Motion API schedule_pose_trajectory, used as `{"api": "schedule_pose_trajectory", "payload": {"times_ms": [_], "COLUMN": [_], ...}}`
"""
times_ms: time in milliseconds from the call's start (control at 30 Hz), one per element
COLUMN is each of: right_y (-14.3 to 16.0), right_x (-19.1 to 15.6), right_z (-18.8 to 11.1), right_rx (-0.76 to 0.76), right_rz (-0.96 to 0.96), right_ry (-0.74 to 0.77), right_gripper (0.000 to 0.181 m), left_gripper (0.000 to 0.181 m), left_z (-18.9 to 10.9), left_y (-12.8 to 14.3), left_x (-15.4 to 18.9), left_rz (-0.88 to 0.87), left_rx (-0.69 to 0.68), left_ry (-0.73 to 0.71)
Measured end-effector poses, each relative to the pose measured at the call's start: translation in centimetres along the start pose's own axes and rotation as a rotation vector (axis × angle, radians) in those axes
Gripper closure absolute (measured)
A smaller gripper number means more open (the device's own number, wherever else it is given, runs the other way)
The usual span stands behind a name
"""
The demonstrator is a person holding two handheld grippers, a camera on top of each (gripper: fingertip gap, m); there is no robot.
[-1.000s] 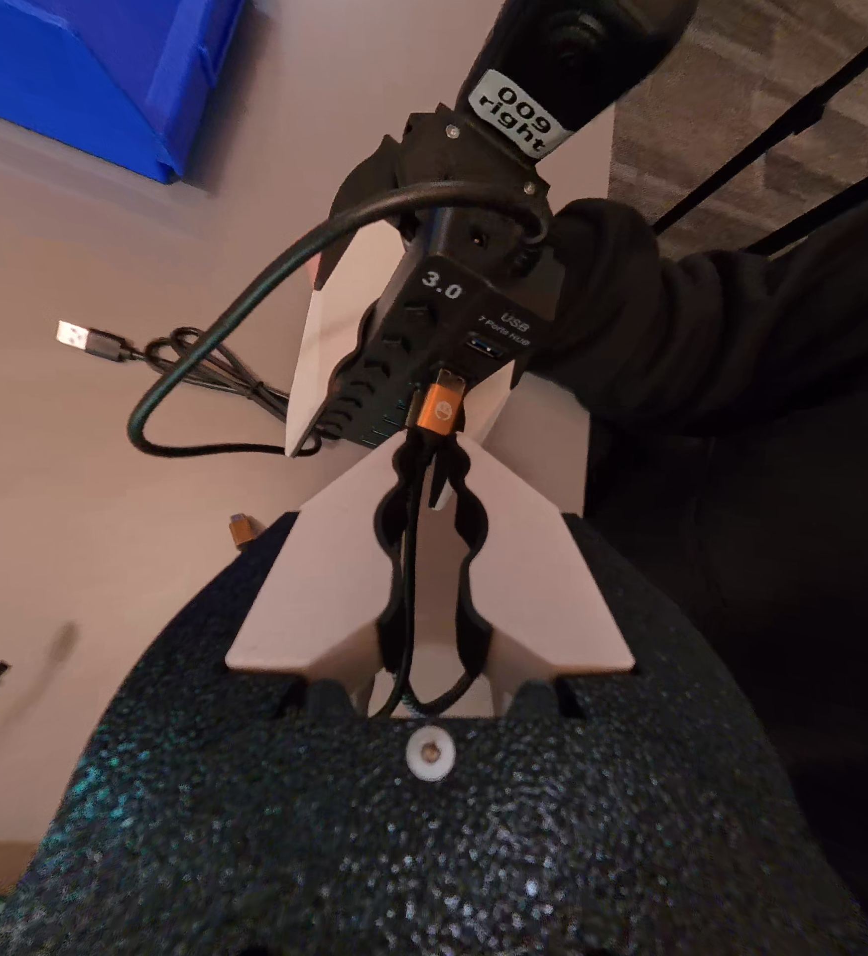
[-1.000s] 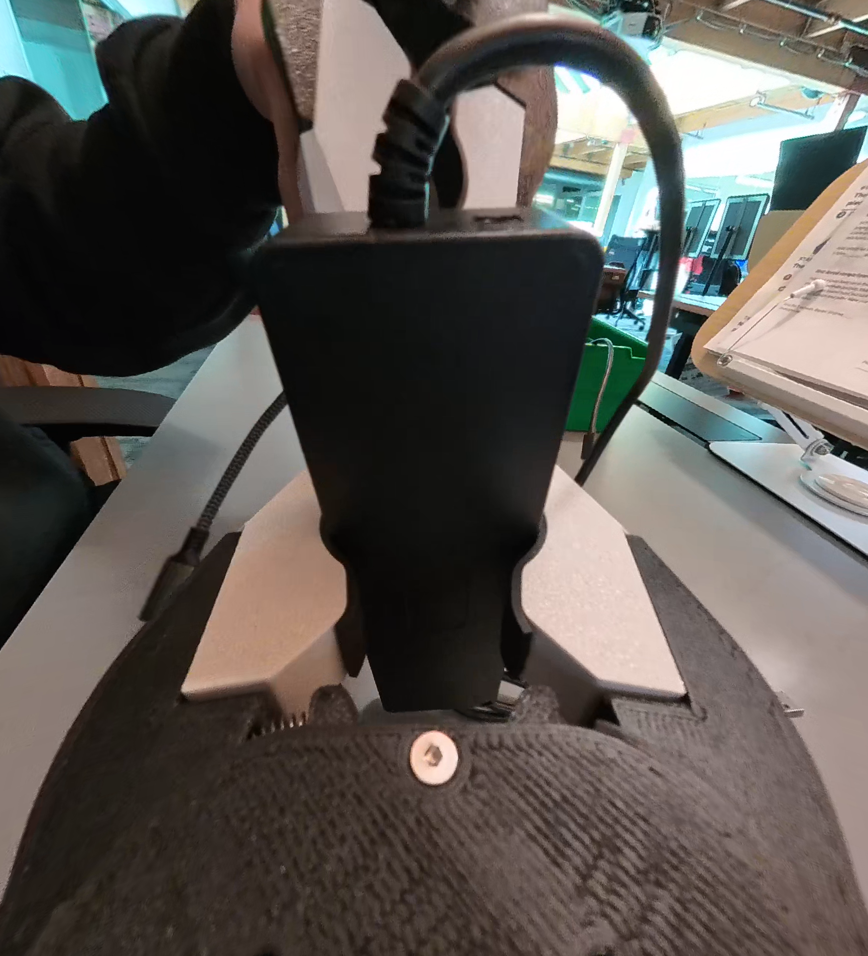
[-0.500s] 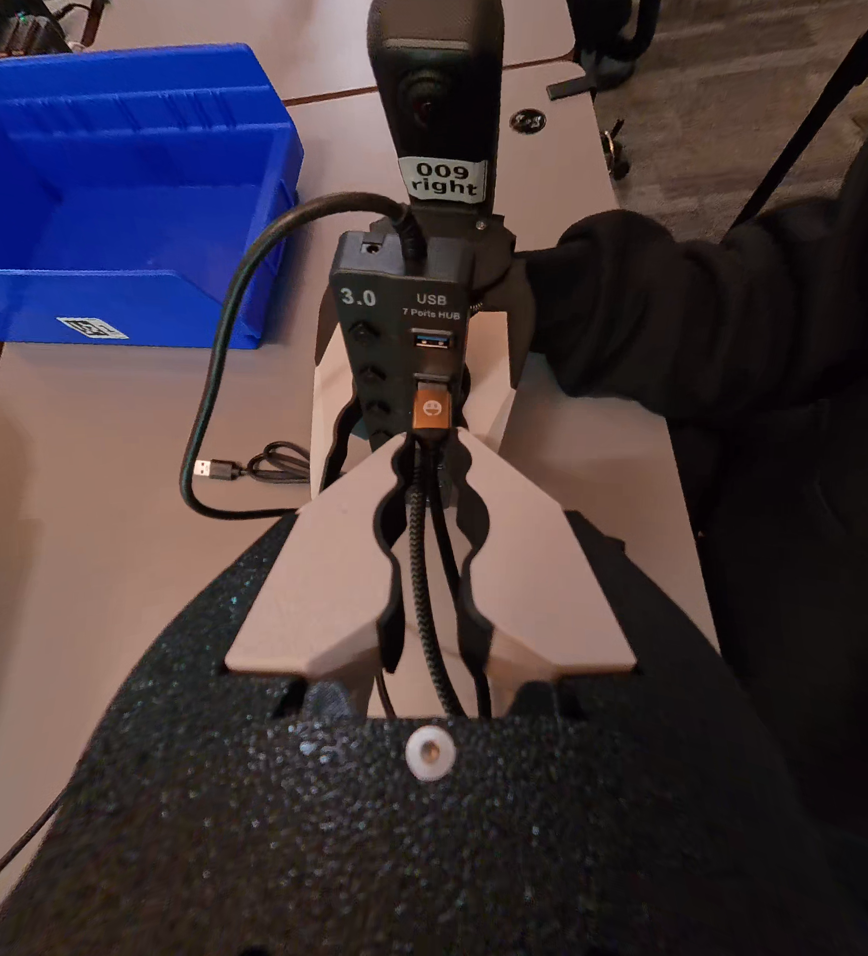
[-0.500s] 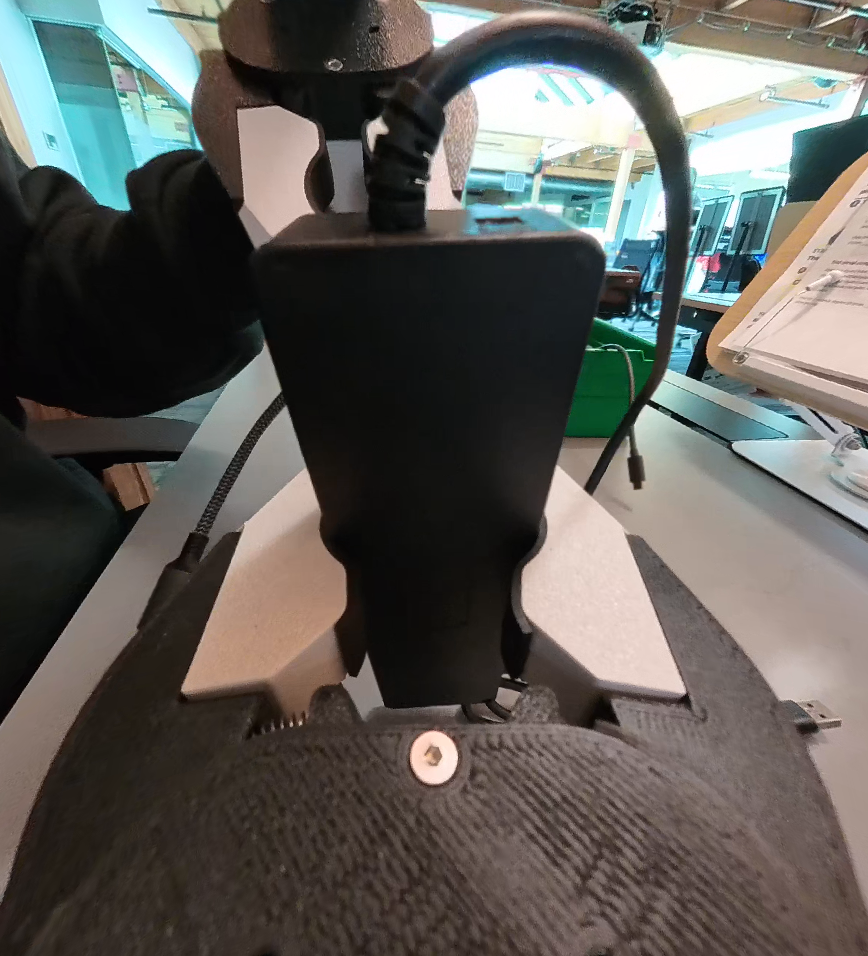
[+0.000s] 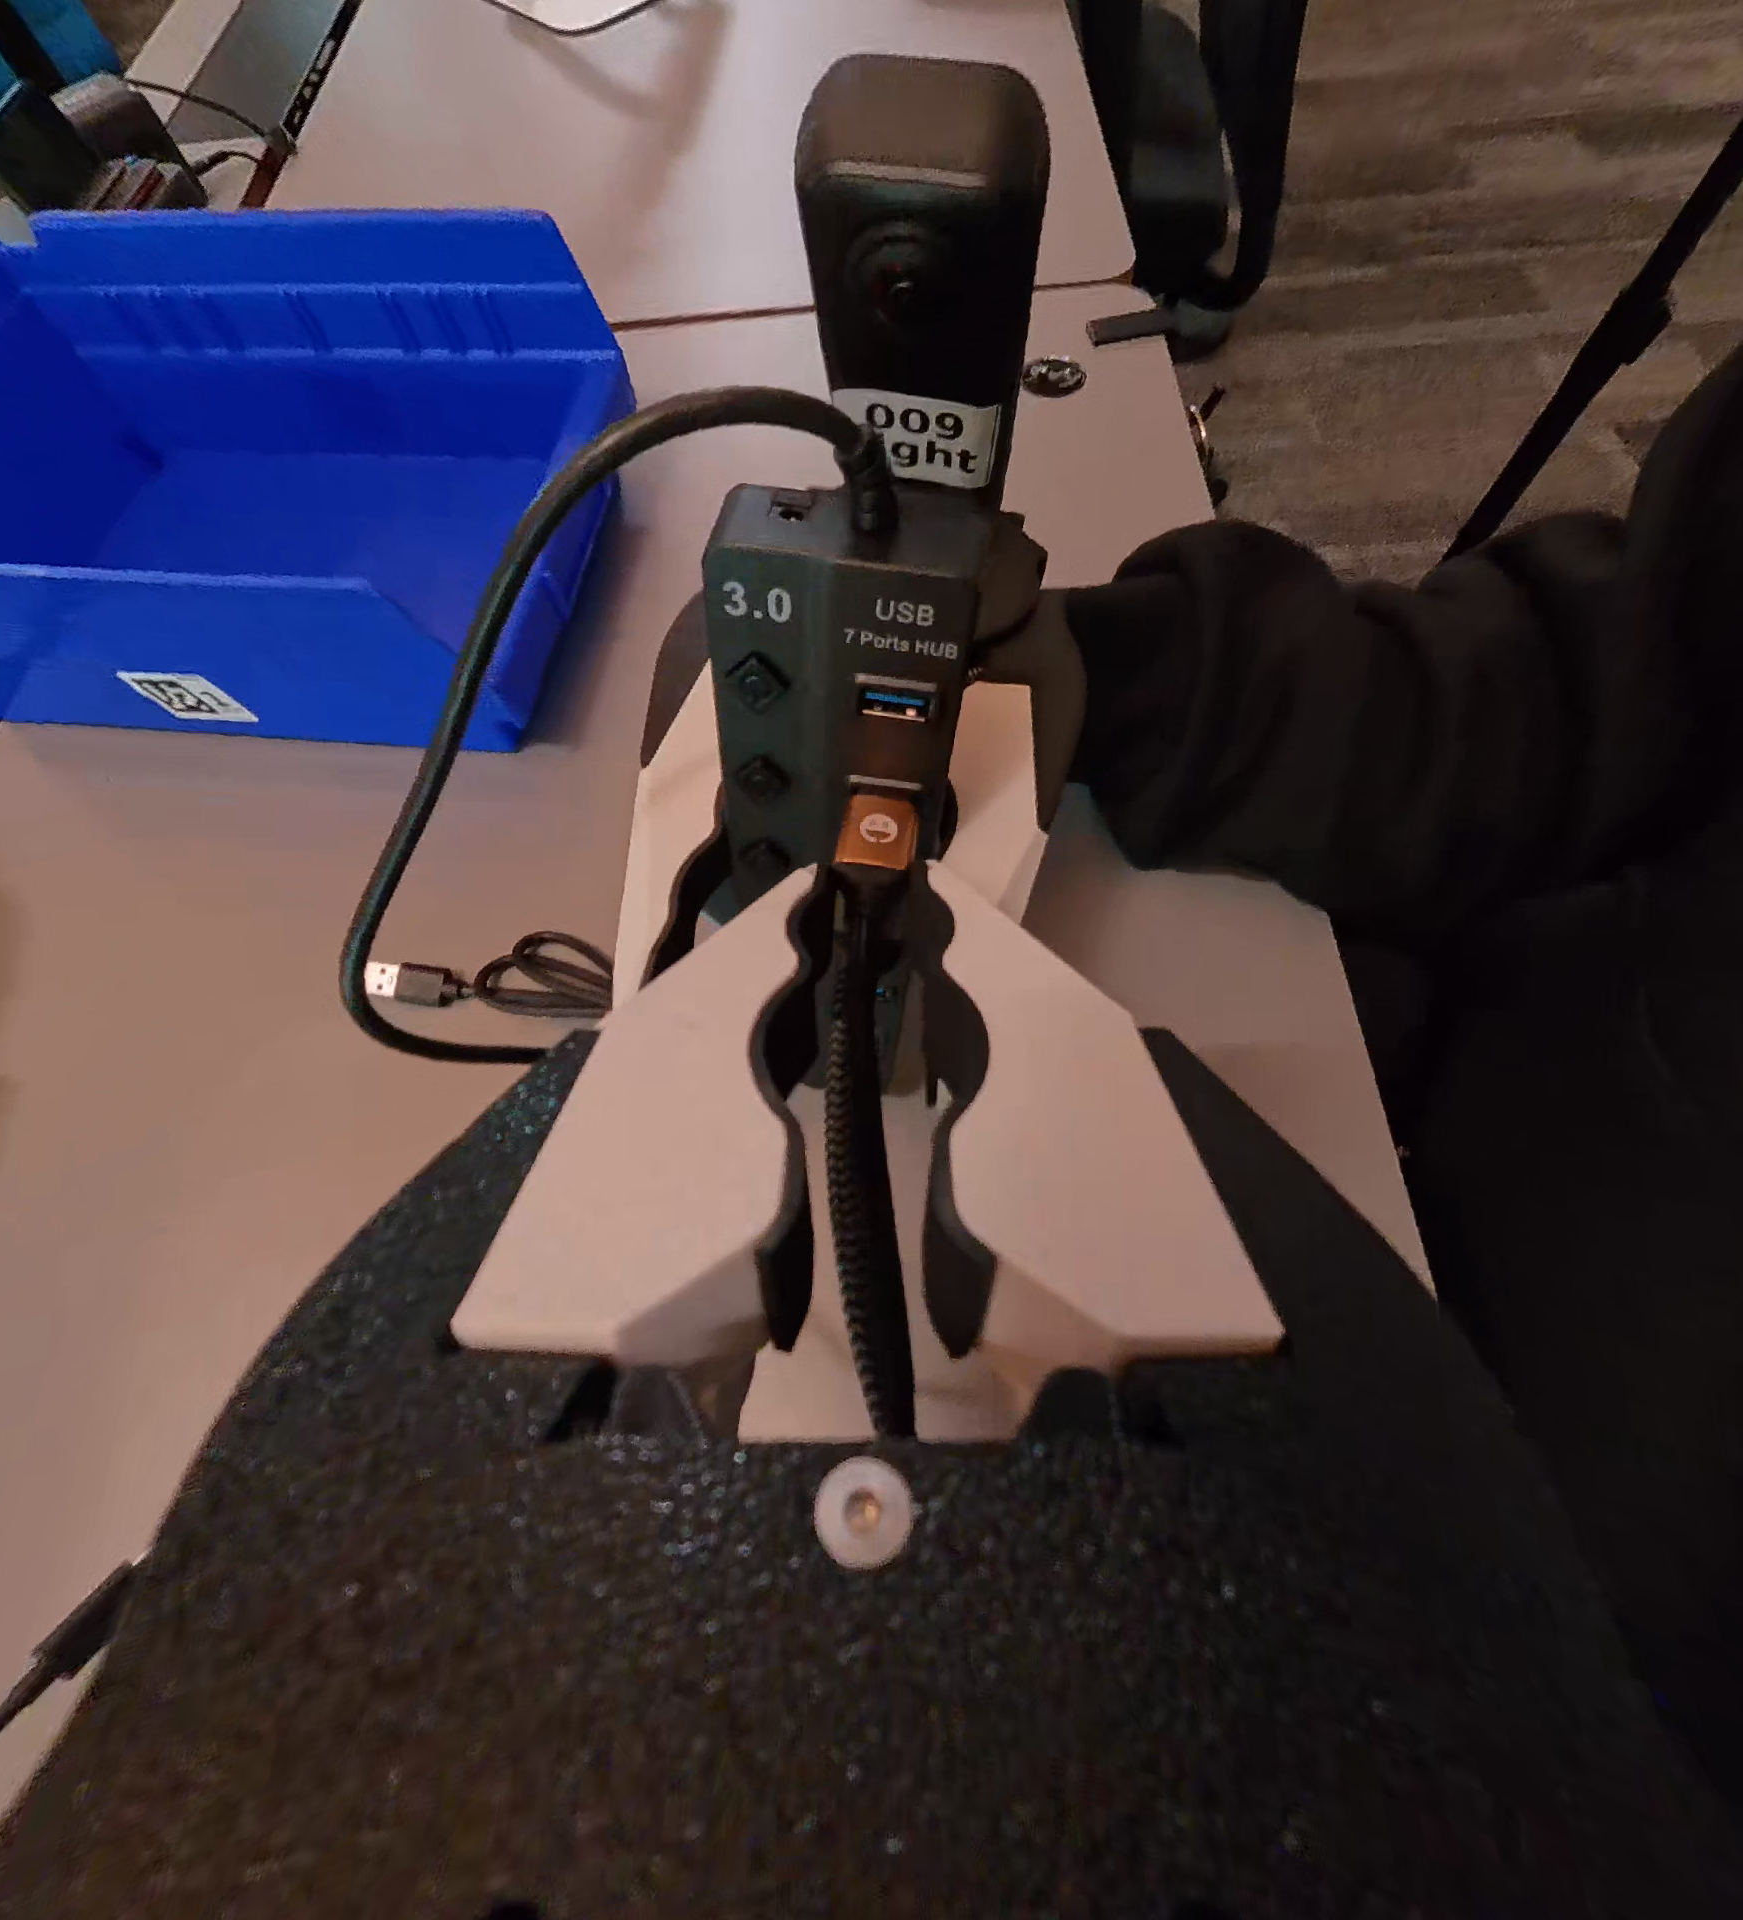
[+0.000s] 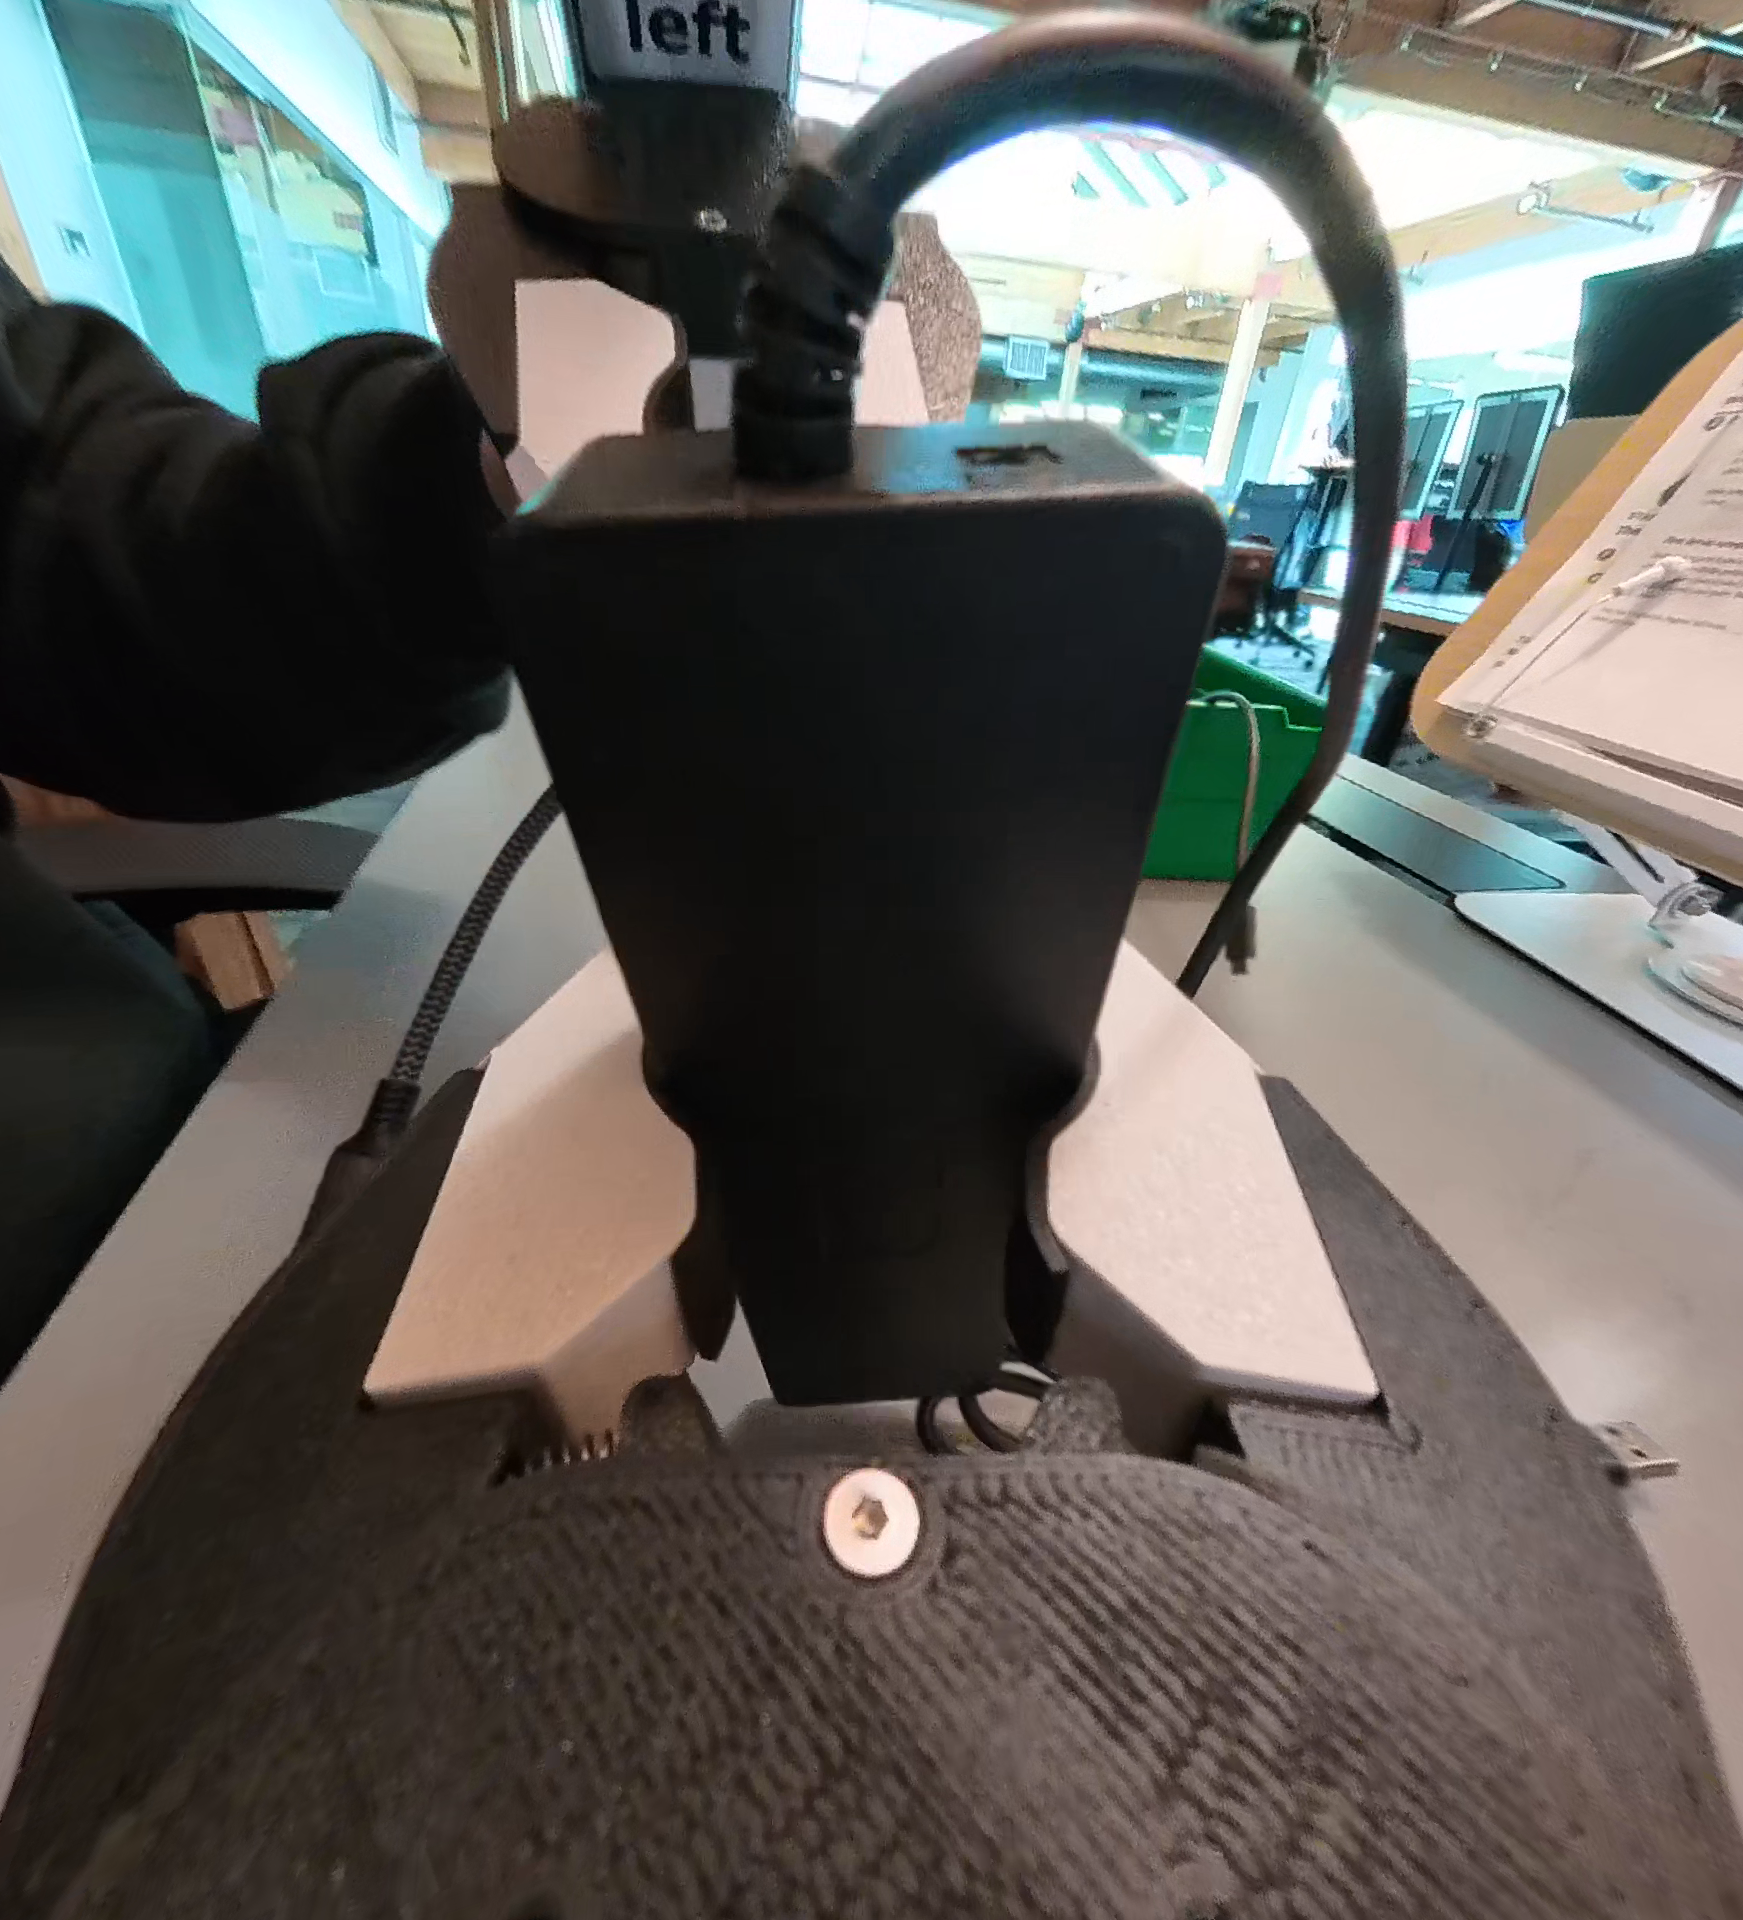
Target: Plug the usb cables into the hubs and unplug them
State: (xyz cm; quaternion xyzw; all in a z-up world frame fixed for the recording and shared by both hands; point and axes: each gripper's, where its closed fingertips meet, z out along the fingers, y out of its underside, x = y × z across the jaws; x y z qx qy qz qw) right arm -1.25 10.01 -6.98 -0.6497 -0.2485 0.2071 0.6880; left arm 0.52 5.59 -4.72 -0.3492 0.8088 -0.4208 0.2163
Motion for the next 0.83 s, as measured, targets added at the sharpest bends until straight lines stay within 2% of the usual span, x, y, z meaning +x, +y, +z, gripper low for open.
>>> {"api": "schedule_pose_trajectory", "payload": {"times_ms": [100, 200, 300, 367, 433, 533, 667, 833], "right_y": [0.3, -1.0, -2.8, -4.6, -6.4, -8.3, -10.9, -15.5], "right_x": [0.6, 0.9, 1.5, 2.0, 2.2, 1.8, 1.6, 2.8], "right_z": [0.3, 0.5, -0.5, -1.6, -2.6, -3.4, -3.7, -4.6], "right_rx": [-0.038, 0.005, 0.067, 0.123, 0.154, 0.116, 0.005, -0.128], "right_rz": [-0.036, -0.052, -0.043, -0.028, -0.033, -0.057, -0.119, -0.191], "right_ry": [0.043, 0.076, 0.124, 0.162, 0.192, 0.202, 0.152, 0.082], "right_gripper": [0.119, 0.118, 0.119, 0.119, 0.119, 0.113, 0.119, 0.119], "left_gripper": [0.169, 0.164, 0.150, 0.143, 0.139, 0.134, 0.134, 0.134], "left_z": [-0.2, -1.5, -6.3, -9.6, -11.4, -11.7, -10.0, -7.7], "left_y": [0.7, 0.0, -2.0, -1.9, 0.1, 4.6, 8.8, 11.2], "left_x": [-0.2, -0.8, -2.9, -3.6, -3.6, -2.6, 0.0, 1.3], "left_rz": [0.000, 0.014, -0.018, -0.094, -0.178, -0.276, -0.330, -0.342], "left_rx": [-0.023, 0.046, 0.253, 0.367, 0.396, 0.355, 0.312, 0.243], "left_ry": [-0.048, -0.152, -0.365, -0.438, -0.443, -0.433, -0.357, -0.306]}}
